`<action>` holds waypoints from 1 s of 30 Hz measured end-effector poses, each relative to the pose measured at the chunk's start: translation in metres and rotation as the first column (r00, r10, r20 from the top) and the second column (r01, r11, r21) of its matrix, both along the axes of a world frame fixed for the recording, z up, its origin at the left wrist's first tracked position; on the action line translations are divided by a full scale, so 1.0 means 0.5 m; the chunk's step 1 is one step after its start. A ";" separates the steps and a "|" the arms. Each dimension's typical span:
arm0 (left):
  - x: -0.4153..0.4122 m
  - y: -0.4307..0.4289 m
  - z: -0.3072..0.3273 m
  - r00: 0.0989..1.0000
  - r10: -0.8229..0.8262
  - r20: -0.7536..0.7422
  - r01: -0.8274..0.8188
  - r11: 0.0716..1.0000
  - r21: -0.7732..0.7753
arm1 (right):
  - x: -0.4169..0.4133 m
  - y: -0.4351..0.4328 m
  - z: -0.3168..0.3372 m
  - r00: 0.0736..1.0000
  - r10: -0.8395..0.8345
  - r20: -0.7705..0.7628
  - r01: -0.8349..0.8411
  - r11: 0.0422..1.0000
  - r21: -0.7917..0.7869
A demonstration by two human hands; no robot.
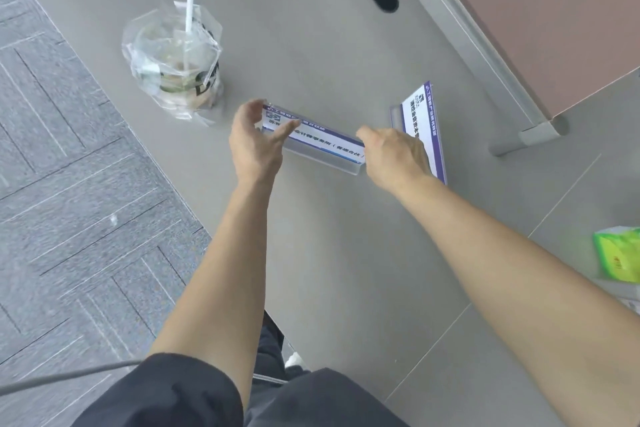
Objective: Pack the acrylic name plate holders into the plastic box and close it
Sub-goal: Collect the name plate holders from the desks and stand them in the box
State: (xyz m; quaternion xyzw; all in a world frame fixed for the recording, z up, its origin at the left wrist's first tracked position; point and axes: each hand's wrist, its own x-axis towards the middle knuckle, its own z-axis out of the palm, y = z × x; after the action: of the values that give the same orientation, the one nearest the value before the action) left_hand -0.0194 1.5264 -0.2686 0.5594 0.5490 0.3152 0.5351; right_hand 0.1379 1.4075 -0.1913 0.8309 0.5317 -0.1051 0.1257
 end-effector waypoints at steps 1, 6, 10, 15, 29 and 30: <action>-0.001 -0.002 -0.001 1.000 -0.014 -0.014 0.014 1.000 0.014 | 0.000 -0.009 0.001 1.000 -0.006 -0.005 0.006 1.000 0.013; -0.015 -0.041 -0.005 0.994 -0.100 -0.041 0.101 0.994 0.029 | 0.002 -0.083 0.013 0.998 -0.033 -0.052 0.038 0.996 0.082; -0.011 -0.102 0.021 0.983 -0.181 0.010 0.181 0.983 0.002 | 0.008 -0.178 0.040 0.984 -0.129 -0.119 0.150 0.971 0.186; 0.000 -0.199 0.088 0.937 -0.349 0.028 0.350 0.937 -0.018 | -0.011 -0.339 0.116 0.951 -0.219 -0.220 0.282 0.905 0.319; 0.012 -0.763 0.336 0.318 -0.906 -0.280 0.927 0.236 0.291 | -0.174 -1.058 0.331 0.802 -0.547 -0.241 0.594 0.689 0.415; 0.017 -0.805 0.350 0.271 -0.919 -0.287 0.935 0.181 0.304 | -0.188 -1.105 0.345 0.783 -0.575 -0.238 0.617 0.667 0.418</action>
State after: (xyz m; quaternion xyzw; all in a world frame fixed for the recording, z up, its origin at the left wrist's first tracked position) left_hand -0.0108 1.1239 -0.0937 0.8811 0.0273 0.0254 0.4715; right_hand 0.0439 0.8550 -0.0190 0.9577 0.2446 -0.0428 -0.1456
